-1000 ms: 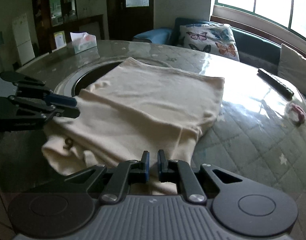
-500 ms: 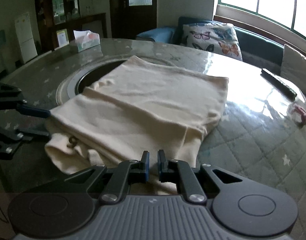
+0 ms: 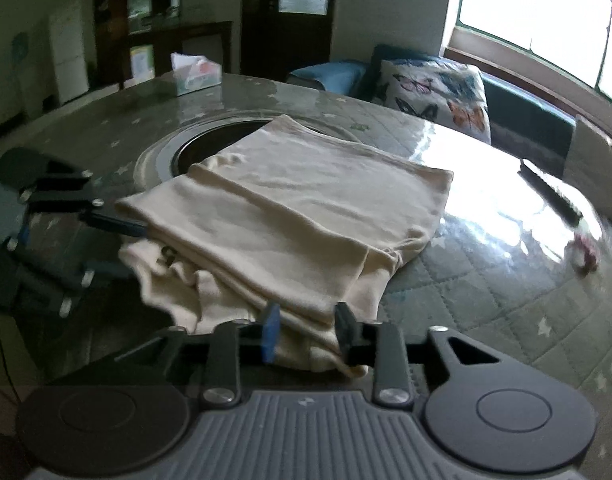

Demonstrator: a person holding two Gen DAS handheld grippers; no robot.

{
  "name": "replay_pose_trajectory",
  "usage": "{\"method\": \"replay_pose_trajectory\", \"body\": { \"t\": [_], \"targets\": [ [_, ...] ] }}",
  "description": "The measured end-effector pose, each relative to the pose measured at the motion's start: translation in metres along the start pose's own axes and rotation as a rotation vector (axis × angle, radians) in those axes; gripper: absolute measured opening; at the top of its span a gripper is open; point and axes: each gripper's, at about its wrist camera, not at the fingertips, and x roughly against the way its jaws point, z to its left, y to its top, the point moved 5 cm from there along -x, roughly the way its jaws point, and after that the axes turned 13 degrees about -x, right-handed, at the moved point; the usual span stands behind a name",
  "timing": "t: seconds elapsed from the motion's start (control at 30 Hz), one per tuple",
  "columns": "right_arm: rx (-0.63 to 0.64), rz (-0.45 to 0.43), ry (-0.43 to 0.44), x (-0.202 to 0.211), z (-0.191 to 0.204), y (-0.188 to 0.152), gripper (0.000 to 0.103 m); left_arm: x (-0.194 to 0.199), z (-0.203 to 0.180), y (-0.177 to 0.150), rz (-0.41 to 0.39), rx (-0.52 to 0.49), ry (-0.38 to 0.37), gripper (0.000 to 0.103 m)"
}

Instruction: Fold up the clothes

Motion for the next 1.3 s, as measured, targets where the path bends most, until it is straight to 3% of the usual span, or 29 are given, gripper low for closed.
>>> {"method": "replay_pose_trajectory", "body": {
  "t": [0.03,0.27,0.47,0.57,0.63,0.73,0.87,0.93,1.13,1.3],
  "targets": [
    [0.025,-0.002,0.0,0.002,0.002,-0.001,0.033,0.0,0.003,0.002,-0.008,0.01,0.0,0.013],
    [0.188,-0.019,0.024,0.011,0.018,-0.012,0.055,-0.002,0.036,0.016,-0.056,0.122,0.006,0.01],
    [0.282,-0.059,0.028,-0.007,0.029,-0.011,0.056,-0.008,0.048,0.02,-0.059,0.17,-0.017,0.01],
    [0.297,-0.059,0.04,-0.021,0.032,-0.007,0.049,-0.01,0.051,0.018,-0.056,0.19,-0.027,0.01],
    [0.284,-0.054,0.052,-0.025,0.031,-0.004,0.031,-0.009,0.05,0.016,-0.053,0.189,-0.029,0.01],
    [0.24,-0.039,0.073,-0.027,0.028,0.002,0.017,-0.006,0.045,0.012,-0.047,0.184,-0.031,0.013],
    [0.18,-0.019,0.101,-0.029,0.024,0.01,0.014,0.001,0.035,0.004,-0.039,0.17,-0.02,0.017],
    [0.151,-0.01,0.114,-0.03,0.022,0.014,0.013,0.004,0.032,-0.001,-0.03,0.155,0.007,0.03],
    [0.12,-0.009,0.113,-0.029,0.021,0.02,0.013,0.009,0.02,-0.015,0.004,0.104,0.082,0.041],
    [0.106,-0.017,0.106,-0.027,0.021,0.024,0.013,0.004,0.016,-0.017,0.02,0.023,0.122,0.041]
  ]
}}
